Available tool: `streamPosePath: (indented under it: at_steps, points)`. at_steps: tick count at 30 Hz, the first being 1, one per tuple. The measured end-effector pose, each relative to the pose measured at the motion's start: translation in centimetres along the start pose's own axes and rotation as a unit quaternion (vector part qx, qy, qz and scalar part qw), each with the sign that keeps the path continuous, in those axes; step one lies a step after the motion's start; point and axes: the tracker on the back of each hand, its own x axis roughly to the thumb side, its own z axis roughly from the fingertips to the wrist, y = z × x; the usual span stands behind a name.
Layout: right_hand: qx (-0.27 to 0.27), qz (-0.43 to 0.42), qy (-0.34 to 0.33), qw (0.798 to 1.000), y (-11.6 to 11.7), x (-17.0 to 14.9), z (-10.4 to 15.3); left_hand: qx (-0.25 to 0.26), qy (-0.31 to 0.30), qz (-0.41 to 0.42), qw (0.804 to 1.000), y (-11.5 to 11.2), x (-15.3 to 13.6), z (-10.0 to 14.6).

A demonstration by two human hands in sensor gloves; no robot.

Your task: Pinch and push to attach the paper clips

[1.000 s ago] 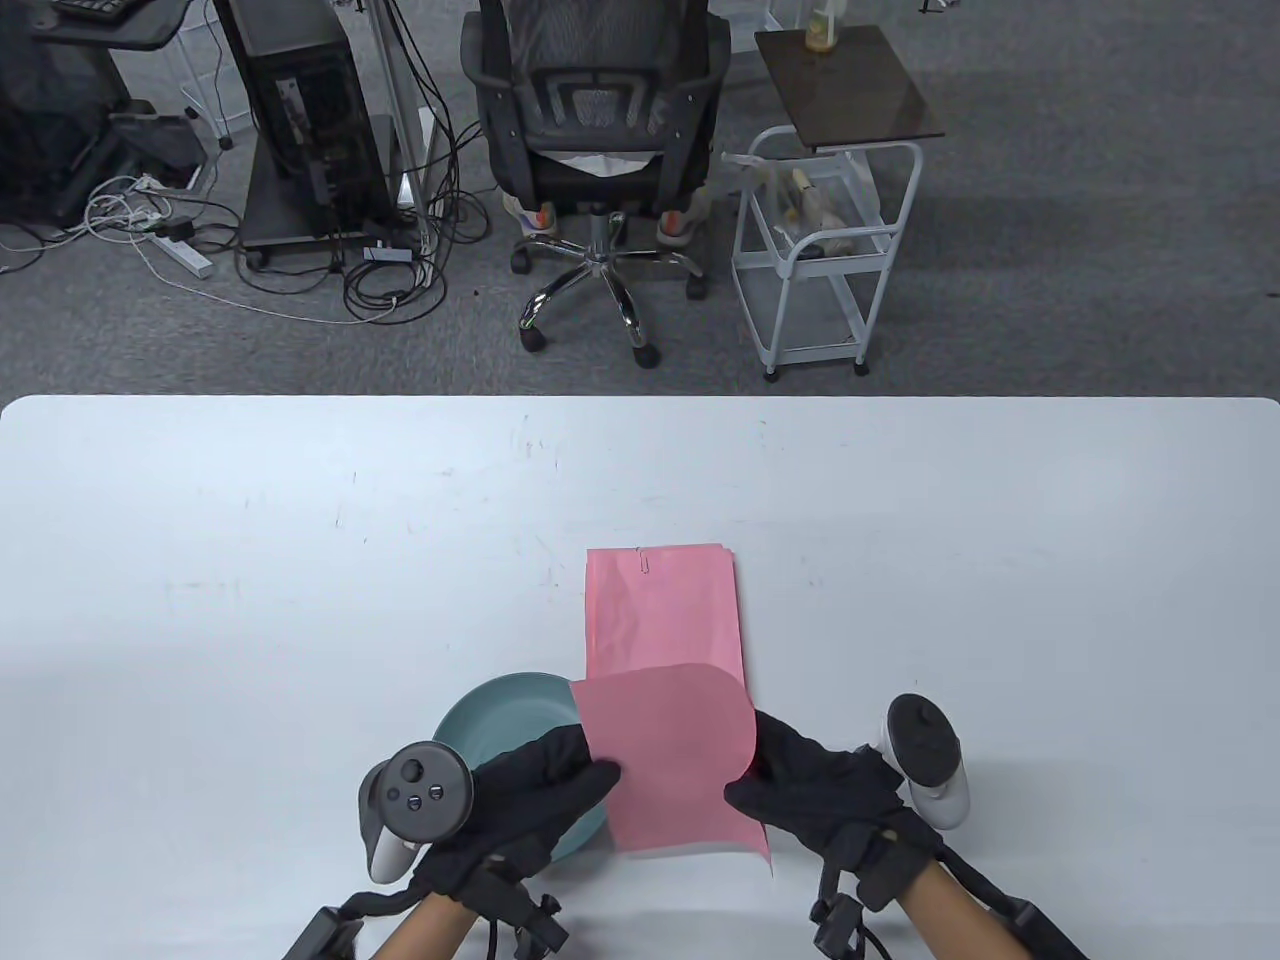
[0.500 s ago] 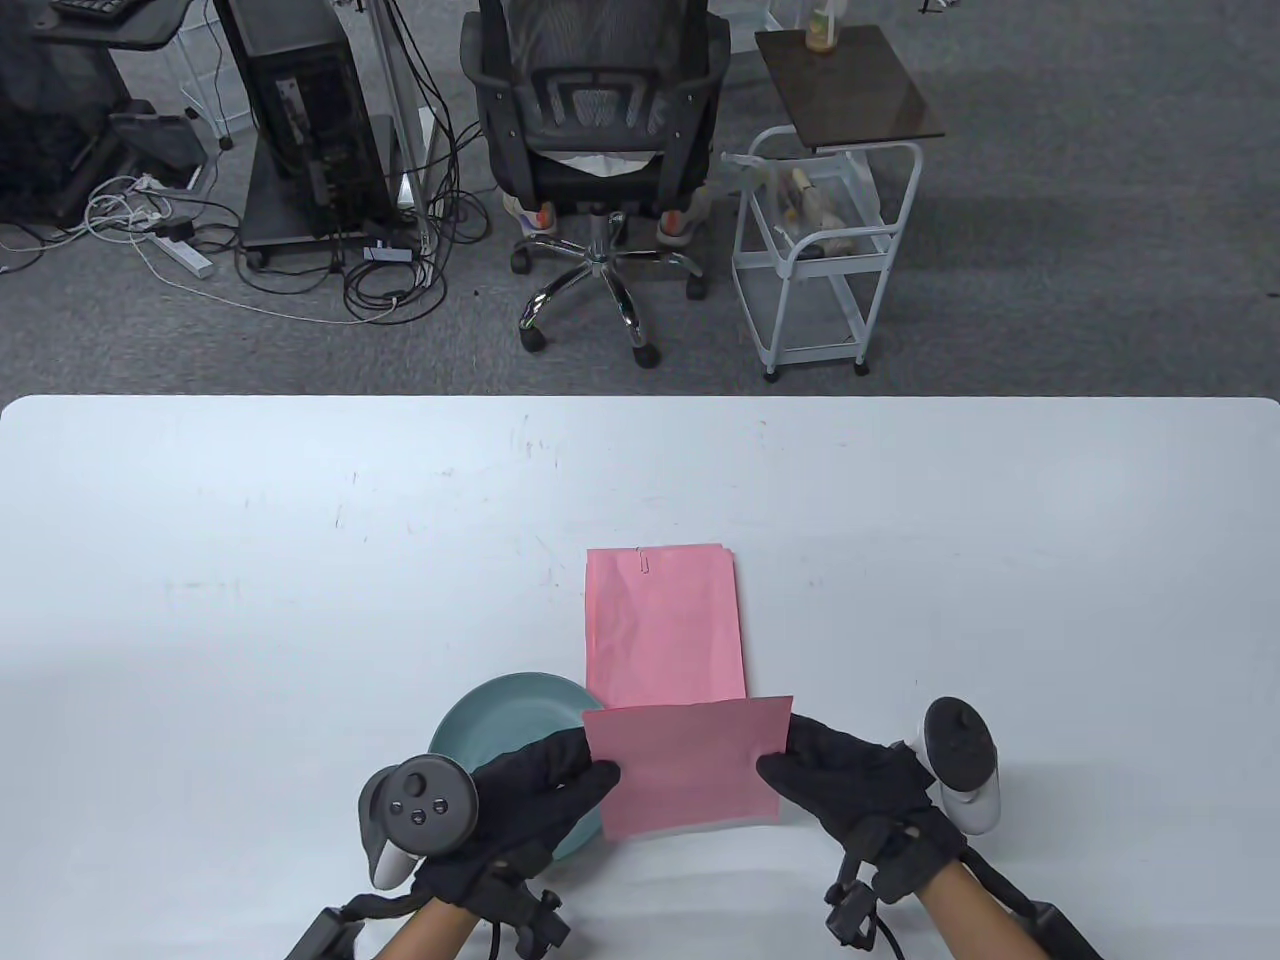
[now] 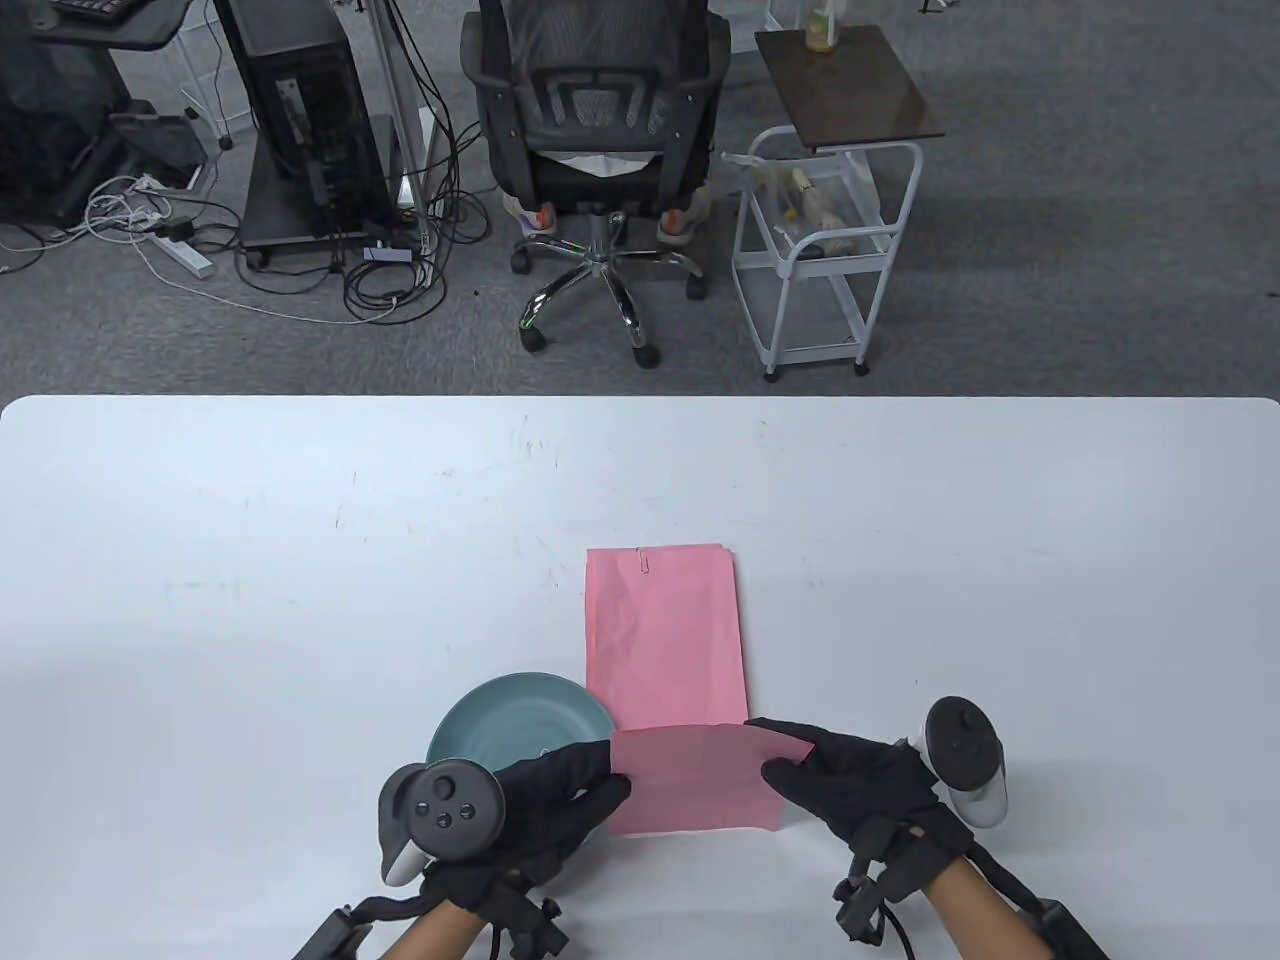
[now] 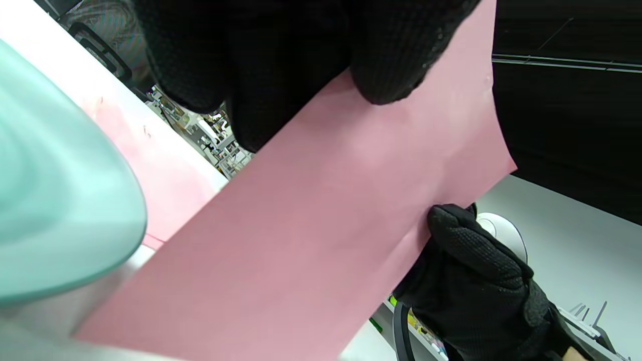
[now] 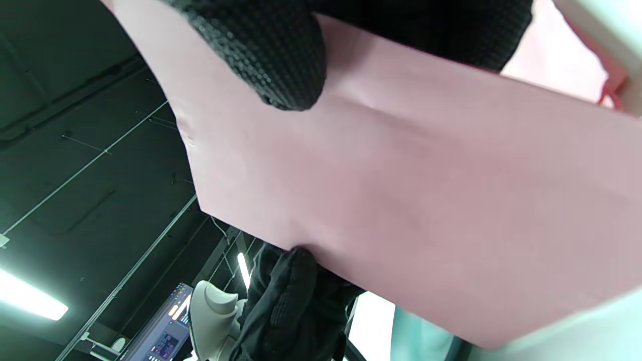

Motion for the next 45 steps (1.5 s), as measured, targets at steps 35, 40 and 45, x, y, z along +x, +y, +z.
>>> streamPosePath:
  at_steps: [35,40,45]
  points:
    - [-0.057,0.013,0.009,0.998,0.1,0.0,0.2,-0.119,0.03,-0.508,0.852,-0.4,-1.7,-0.9]
    - [-0.056,0.013,0.01,0.998,0.1,0.0,0.2,-0.163,0.027,-0.546,0.821,-1.8,-3.0,-1.0]
    - [-0.056,0.013,0.011,0.998,0.0,0.0,0.2,-0.167,0.029,-0.544,0.822,-2.1,-3.3,-1.0]
